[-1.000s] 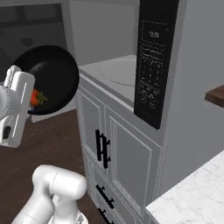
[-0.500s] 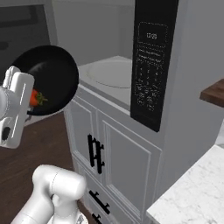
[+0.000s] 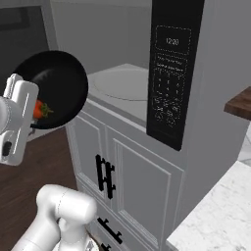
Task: Pick the tomato from the sink and place it in the bowl. Then pick the bowl and place it in the microwave. Then close the microwave door and press the start button.
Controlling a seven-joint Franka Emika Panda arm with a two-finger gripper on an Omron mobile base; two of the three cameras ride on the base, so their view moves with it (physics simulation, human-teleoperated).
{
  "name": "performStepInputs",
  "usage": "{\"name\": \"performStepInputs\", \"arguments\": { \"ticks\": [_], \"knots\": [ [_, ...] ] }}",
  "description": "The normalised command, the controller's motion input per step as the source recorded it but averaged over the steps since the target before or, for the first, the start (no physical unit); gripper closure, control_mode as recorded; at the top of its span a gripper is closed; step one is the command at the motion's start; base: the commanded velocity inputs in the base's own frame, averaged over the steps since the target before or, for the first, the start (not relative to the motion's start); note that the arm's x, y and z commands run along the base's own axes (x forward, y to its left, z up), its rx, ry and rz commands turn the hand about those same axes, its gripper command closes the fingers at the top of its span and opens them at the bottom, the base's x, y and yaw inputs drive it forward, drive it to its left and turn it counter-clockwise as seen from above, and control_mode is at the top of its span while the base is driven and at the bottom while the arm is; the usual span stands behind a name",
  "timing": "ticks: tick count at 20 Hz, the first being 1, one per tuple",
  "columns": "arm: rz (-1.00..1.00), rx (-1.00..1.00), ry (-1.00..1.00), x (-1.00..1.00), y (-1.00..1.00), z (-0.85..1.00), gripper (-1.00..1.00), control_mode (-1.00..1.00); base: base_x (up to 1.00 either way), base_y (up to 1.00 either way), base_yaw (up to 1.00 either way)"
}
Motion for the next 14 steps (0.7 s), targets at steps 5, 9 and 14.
{"name": "performStepInputs", "arguments": {
  "ticks": [5,9,14],
  "knots": [
    [0.00,0.00,0.00,0.00,0.00,0.00,1.00,1.00,0.00,0.00,-0.23],
    [-0.03,0.00,0.00,0.00,0.00,0.02,1.00,-1.00,0.00,0.00,-0.15],
    [-0.01,0.00,0.00,0.12,-0.02,0.35,1.00,-1.00,0.00,0.00,0.00]
  ]
}}
